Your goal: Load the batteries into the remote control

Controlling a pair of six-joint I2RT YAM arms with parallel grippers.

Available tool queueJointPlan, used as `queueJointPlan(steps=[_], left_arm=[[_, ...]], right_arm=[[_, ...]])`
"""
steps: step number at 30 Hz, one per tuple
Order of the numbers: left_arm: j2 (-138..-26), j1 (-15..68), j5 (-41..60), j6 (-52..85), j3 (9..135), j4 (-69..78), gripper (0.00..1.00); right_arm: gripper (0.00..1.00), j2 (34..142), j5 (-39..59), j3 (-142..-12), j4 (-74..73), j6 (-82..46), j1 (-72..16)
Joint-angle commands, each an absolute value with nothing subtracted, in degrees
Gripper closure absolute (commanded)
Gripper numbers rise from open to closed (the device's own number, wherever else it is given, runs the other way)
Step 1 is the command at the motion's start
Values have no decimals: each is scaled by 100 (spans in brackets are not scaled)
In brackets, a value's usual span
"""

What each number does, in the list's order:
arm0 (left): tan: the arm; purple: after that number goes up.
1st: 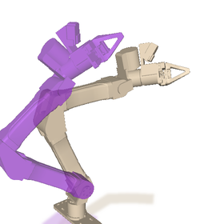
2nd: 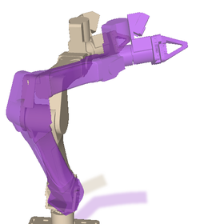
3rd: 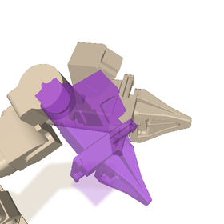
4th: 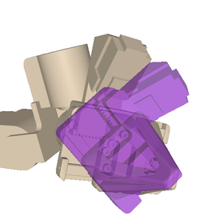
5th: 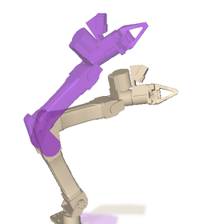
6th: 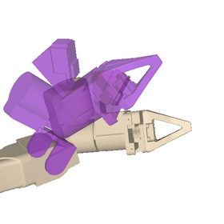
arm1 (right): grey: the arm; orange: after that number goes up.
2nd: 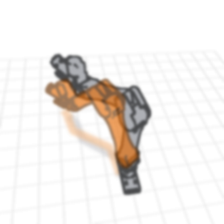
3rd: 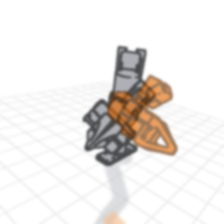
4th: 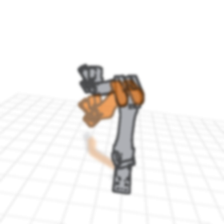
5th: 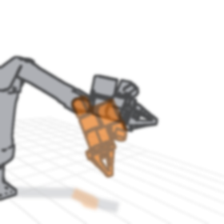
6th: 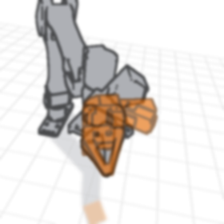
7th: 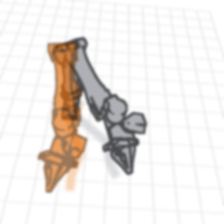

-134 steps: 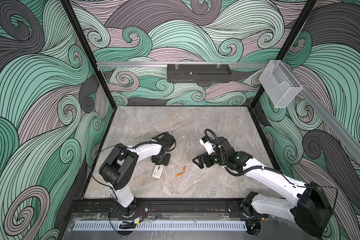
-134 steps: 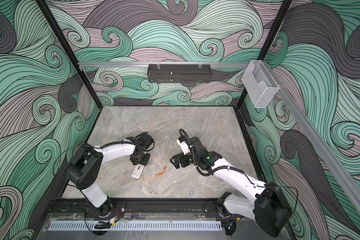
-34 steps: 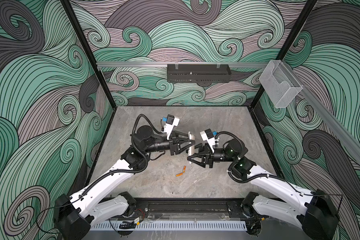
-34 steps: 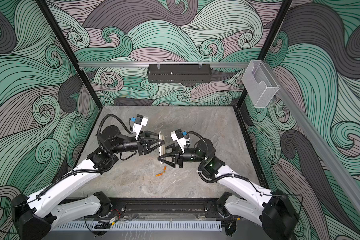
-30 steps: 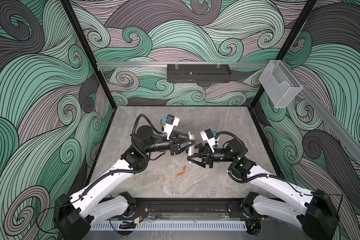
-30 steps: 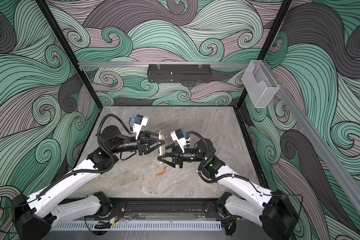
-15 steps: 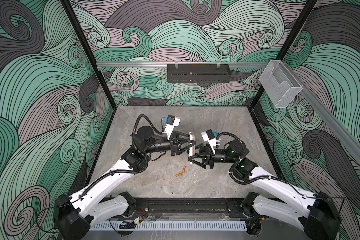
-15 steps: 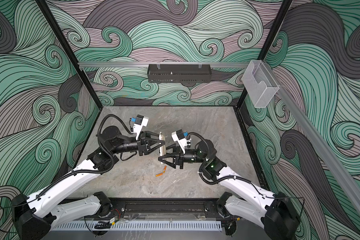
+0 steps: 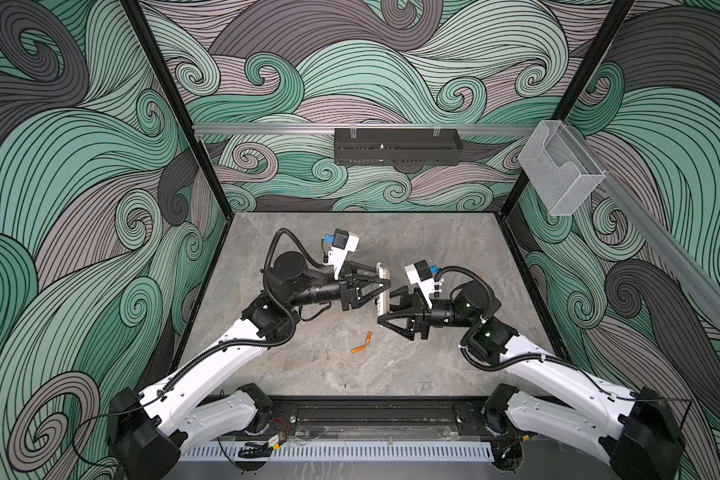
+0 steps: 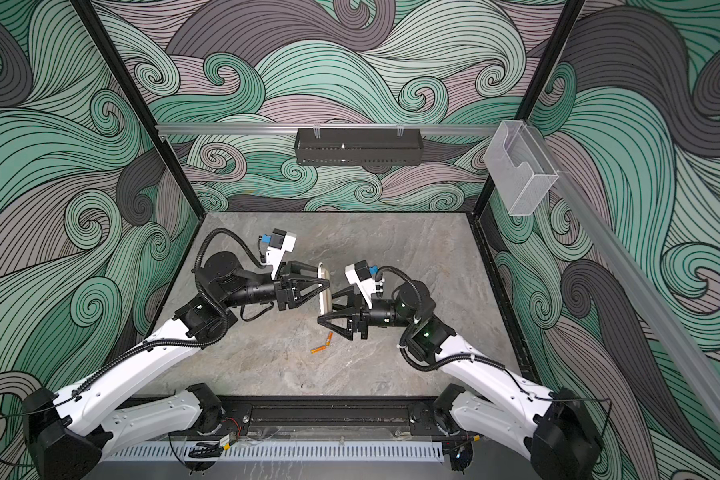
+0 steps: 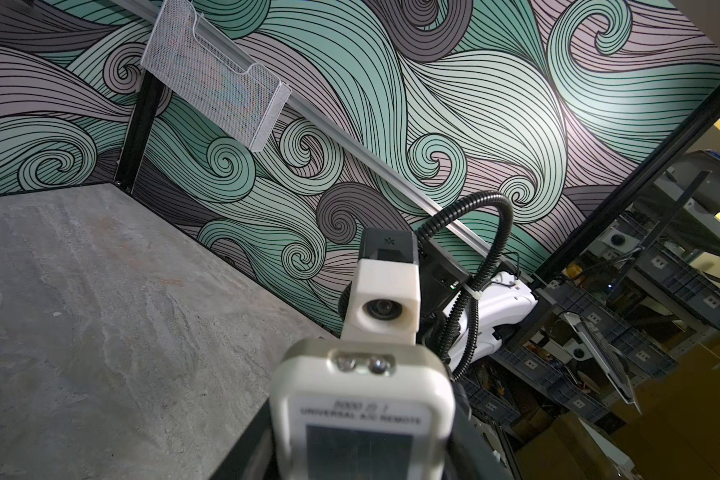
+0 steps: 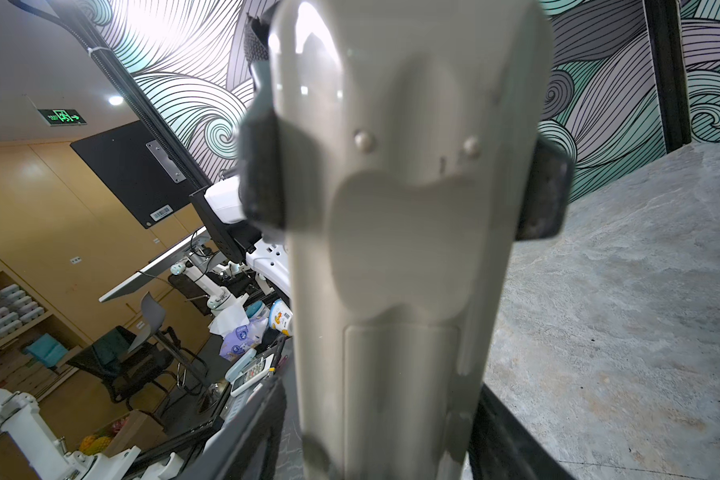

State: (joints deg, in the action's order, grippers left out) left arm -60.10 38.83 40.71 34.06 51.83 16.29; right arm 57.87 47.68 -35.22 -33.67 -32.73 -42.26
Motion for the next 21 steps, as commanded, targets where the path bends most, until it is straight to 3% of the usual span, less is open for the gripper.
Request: queueJointPlan(steps=[1,7,12,16,18,21], left_arm=[[-5854,3885,4043,3349,5353,1743,73],[-5831,3883,4037,3340,5353,1748,73],[-5845,3883,4009,3326,5353,1728,73],[-5862,3880,3861,3270,5367,1564,72],[-5871,3885,3685,3223,5379,1390,63],[-5872,3885,3247,3097,5461,975,28]], right_arm=[[34,5765,4707,-3478,-3454,-3212,-4245],[42,5757,4729,-3451,-3467,-3212,-4245],[61,5759,4737,-3439,-3471,-3191,-4246],[71,5730,4724,-3452,-3432,-3166,-4245],[78,5699,4674,-3463,-3375,-3115,-4245],[84,5619,4513,-3513,-2990,-2872,-4245]])
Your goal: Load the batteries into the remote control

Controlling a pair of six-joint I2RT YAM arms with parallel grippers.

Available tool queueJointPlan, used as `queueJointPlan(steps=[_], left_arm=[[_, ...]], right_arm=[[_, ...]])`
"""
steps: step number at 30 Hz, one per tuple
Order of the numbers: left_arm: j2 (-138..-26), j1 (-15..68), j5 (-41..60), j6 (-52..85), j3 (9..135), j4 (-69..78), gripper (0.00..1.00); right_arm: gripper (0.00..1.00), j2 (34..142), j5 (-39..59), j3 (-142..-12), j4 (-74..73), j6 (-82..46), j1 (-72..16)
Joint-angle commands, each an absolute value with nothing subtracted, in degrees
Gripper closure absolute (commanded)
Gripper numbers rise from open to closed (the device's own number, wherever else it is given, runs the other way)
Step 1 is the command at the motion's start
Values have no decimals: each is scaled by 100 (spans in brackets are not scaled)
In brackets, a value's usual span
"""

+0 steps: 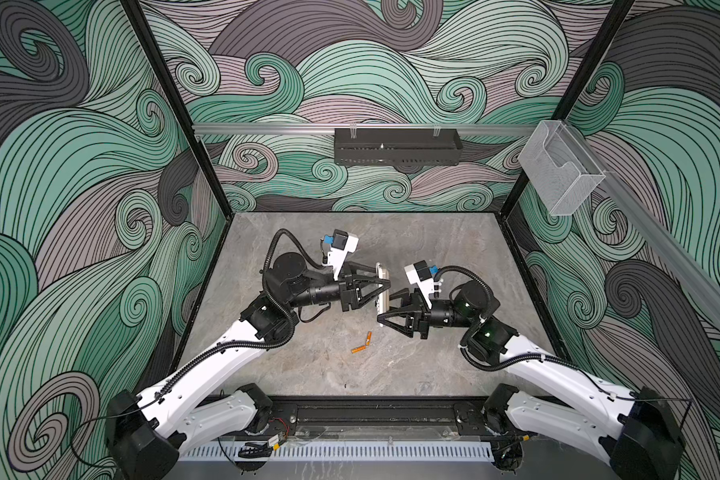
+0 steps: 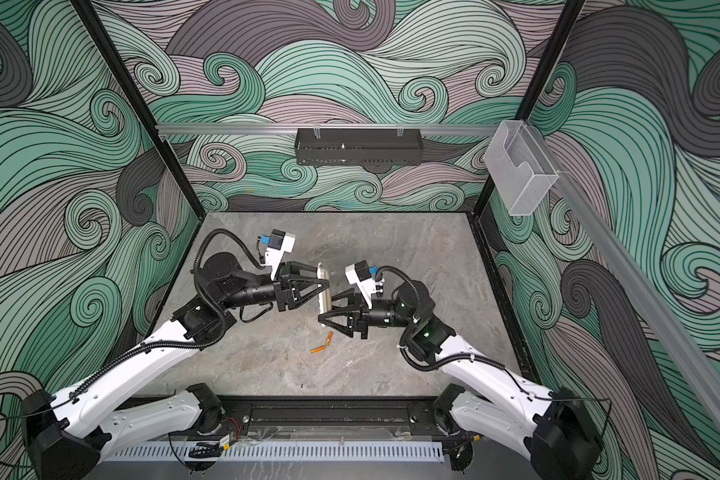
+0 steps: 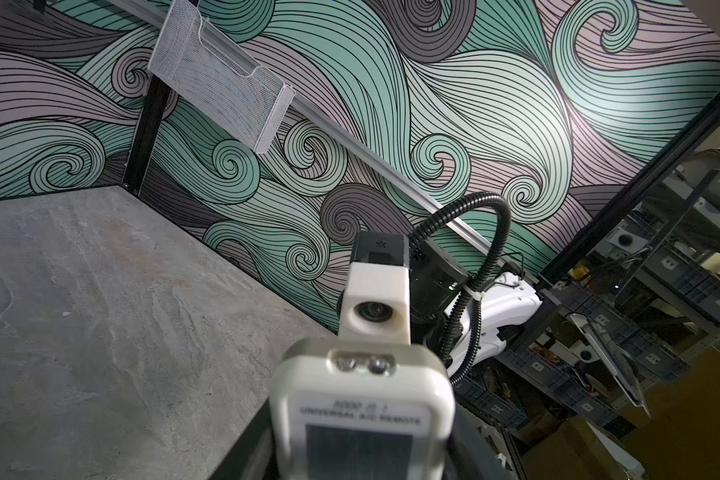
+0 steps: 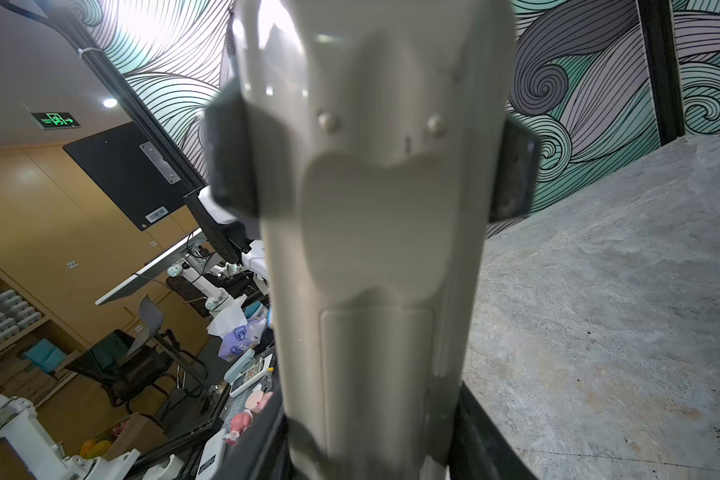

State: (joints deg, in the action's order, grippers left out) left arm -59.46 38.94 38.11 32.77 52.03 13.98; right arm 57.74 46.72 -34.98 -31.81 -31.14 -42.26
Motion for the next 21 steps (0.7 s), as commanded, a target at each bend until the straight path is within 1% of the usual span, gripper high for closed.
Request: queueJointPlan(steps=[1,3,4,6,10,12,16,21], left_arm=[[-5869,3884,3066,3061,5490,811,21],[-5846,3885,2719,2980,5503,612,11],[-5823,3880,2590,2879,5481,581,7],[-5814,3885,2402,2659,5441,593,6],[-5870,3898,1861,2577,5554,123,6],[-5940,3911,1538,2595,5596,-4,6],[-6135,3946,1074,2749,5641,-77,10],[-6385,4047,936,2918,5715,4,22]], right_arm=[[86,5592,4428,-3554,-2685,-2694,-4245],[90,5521,4175,-3683,-2033,-2321,-4245],[93,5485,3963,-3768,-1627,-2104,-4245],[97,5441,3438,-3903,-964,-1777,-4245],[100,5571,2349,-4167,15,-1314,-4245],[100,5698,1994,-4222,147,-1249,-4236],[100,5891,1641,-4218,-23,-1274,-4236],[100,6098,1119,-4315,119,-1205,-4241]])
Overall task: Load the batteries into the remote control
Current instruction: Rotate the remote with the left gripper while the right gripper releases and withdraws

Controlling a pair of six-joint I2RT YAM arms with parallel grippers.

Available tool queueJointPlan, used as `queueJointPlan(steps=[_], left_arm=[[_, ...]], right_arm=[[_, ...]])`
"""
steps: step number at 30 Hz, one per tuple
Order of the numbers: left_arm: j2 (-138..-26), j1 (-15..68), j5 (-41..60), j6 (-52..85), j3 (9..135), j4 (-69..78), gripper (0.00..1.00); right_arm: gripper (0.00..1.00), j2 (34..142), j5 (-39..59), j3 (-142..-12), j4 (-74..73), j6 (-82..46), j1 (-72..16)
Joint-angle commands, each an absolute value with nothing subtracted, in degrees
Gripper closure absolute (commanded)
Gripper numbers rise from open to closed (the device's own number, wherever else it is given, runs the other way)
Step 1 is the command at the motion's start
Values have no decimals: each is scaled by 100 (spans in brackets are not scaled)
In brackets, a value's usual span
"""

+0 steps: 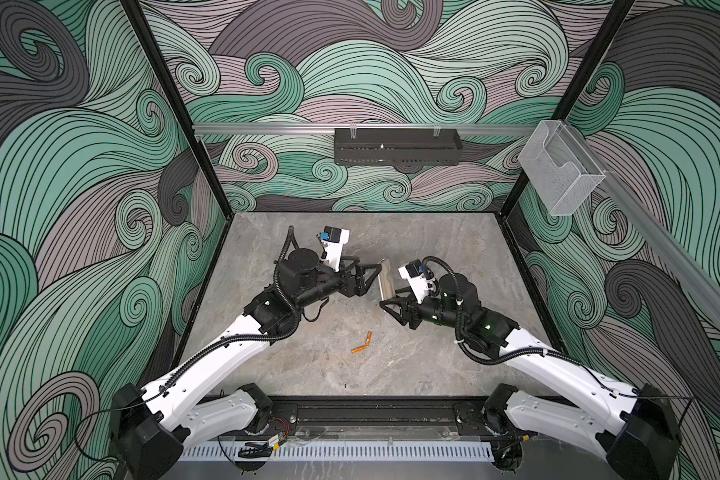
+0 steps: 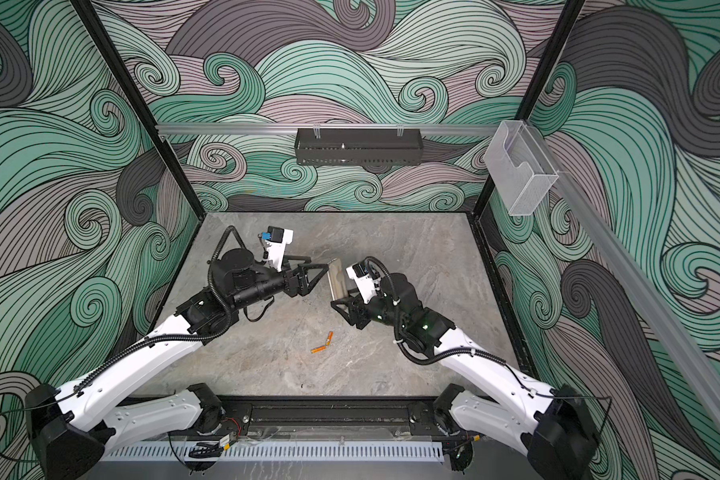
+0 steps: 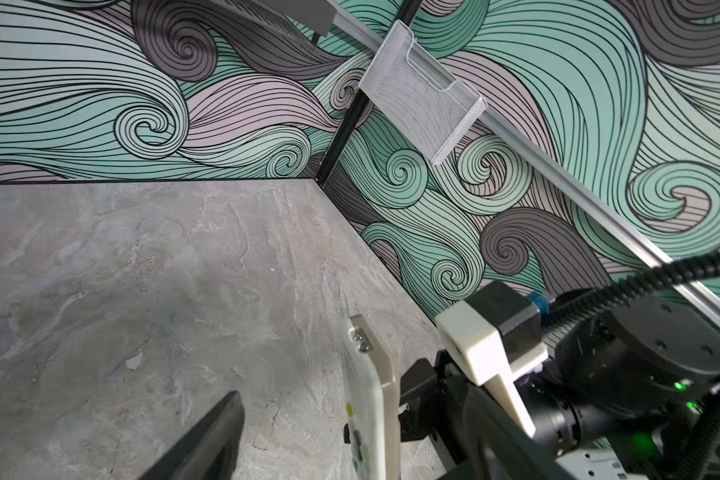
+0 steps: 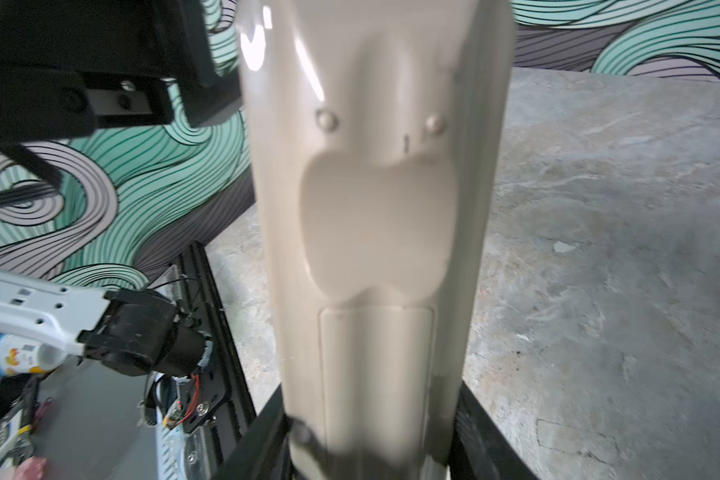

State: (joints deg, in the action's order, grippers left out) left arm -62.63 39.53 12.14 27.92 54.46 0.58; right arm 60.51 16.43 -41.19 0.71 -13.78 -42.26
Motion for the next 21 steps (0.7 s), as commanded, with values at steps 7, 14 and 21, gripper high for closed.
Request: queueJointPlan(steps=[7,14,21], left_arm=[[-6845,4230,630,3334,5577,600,32],[-7232,4449,498,3314,5742,765,34],[-7591,4611,231,3261,5969,765,40]], right_arm=[[100,6090,853,-4061,-342,-1301,-4243],[100,6162,810,-3968,-524,-1379,-4245],[100,6186,767,-3876,-631,-1415,-4244]])
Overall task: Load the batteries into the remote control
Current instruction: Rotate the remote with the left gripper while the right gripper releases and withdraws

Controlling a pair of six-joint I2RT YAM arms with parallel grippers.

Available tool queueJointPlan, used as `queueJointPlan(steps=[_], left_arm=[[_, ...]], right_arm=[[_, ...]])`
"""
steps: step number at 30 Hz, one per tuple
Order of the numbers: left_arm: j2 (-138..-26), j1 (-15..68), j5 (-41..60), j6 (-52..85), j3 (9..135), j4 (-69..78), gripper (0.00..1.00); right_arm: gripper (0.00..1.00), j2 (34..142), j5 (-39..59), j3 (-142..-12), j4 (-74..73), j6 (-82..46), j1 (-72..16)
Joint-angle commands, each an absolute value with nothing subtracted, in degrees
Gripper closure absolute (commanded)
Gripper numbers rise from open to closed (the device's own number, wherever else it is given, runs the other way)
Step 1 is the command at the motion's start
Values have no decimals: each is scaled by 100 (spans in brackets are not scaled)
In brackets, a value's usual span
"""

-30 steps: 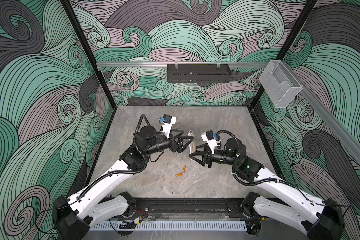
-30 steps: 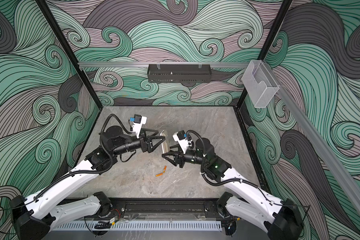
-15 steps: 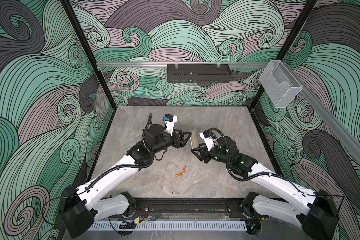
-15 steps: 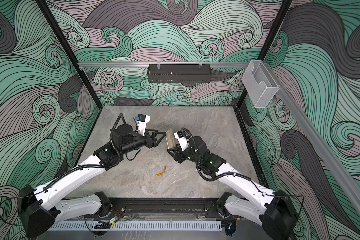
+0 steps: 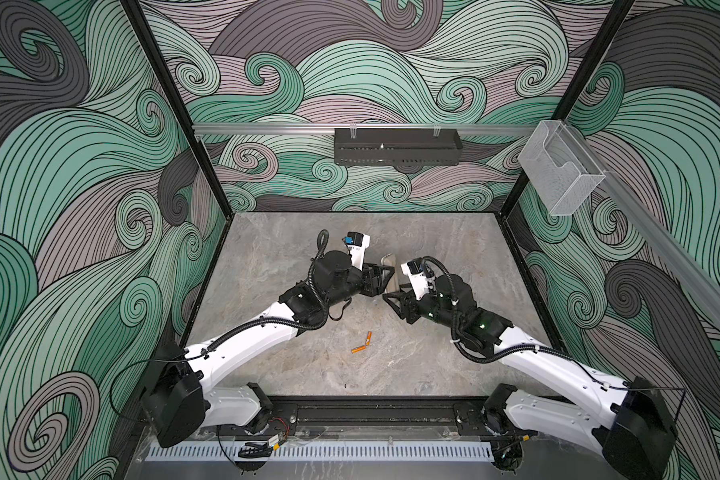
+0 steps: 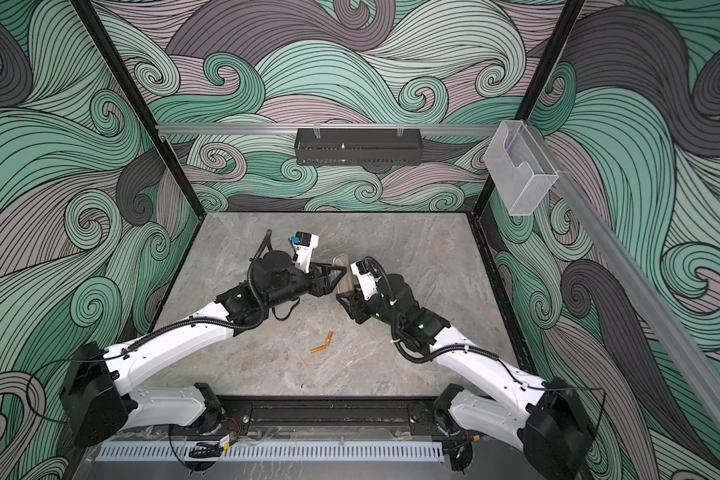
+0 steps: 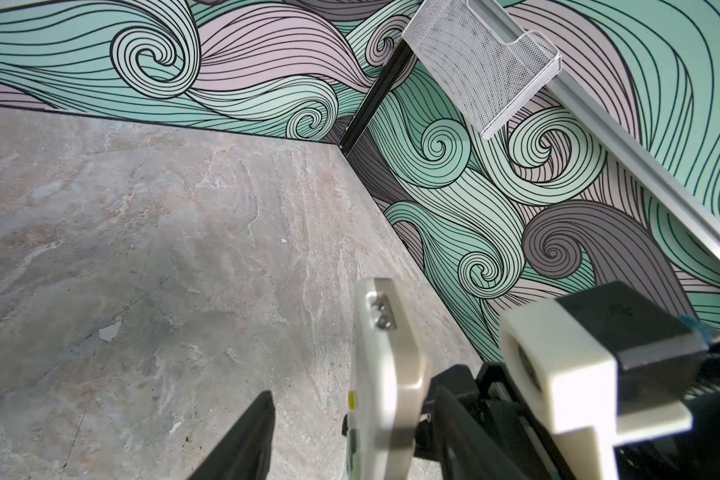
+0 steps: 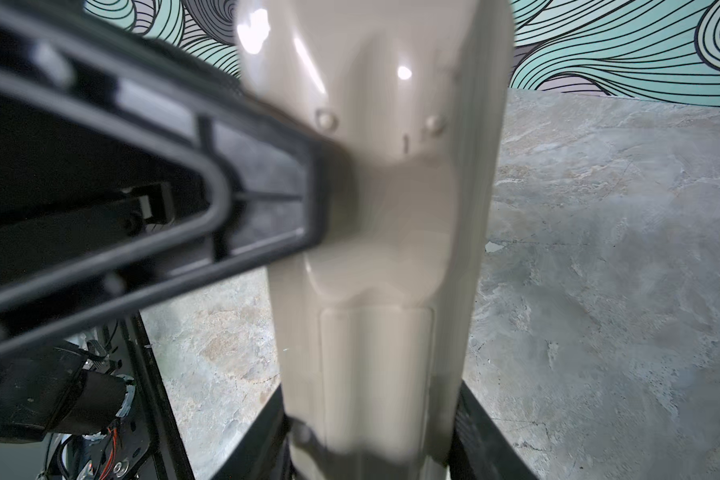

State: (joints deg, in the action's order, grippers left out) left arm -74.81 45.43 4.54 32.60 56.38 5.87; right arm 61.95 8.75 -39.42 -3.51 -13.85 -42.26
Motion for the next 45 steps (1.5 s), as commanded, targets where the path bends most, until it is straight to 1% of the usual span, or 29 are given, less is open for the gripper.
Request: queueJointPlan(steps=[1,4,10,24,26,27,30,32,34,35,36,37,38,40,43,45], left_arm=[[-7644,4623,212,3254,6008,757,41],[-7770,4654,132,3246,6098,778,45],[-7967,4676,123,3252,6231,764,56],[-7998,4699,98,3261,6240,677,70],[-7994,4697,88,3261,6231,663,73],[-7989,4701,88,3261,6227,651,78],[-7989,4699,106,3259,6238,628,81],[-7991,4700,115,3261,6231,624,81],[-7974,4700,121,3283,6207,627,84],[-7950,4693,108,3288,6189,629,88],[-7914,4693,83,3302,6166,633,89],[-7881,4692,43,3312,6146,633,94],[-7840,4693,-10,3313,6119,633,97],[-7768,4689,-179,3350,6083,561,100],[-7599,4645,-340,3388,5974,463,100],[-7496,4612,-369,3332,5930,371,100]], right_arm=[[100,6187,763,-3867,-641,-1424,-4243],[100,6186,743,-3841,-642,-1424,-4245],[100,6170,736,-3806,-650,-1411,-4245],[100,6189,713,-3781,-686,-1402,-4245],[100,6179,700,-3783,-679,-1406,-4245],[100,6170,692,-3784,-680,-1404,-4245],[99,6145,726,-3757,-701,-1406,-4245],[93,6128,739,-3724,-766,-1406,-4246],[83,6128,739,-3698,-787,-1398,-4245],[75,6126,745,-3687,-761,-1381,-4246],[69,6126,747,-3678,-729,-1354,-4245],[58,6101,765,-3675,-681,-1302,-4245],[50,6074,767,-3659,-647,-1255,-4244],[40,5974,780,-3609,-599,-1159,-4241],[32,5771,835,-3539,-465,-950,-4245],[31,5610,893,-3490,-375,-834,-4245]])
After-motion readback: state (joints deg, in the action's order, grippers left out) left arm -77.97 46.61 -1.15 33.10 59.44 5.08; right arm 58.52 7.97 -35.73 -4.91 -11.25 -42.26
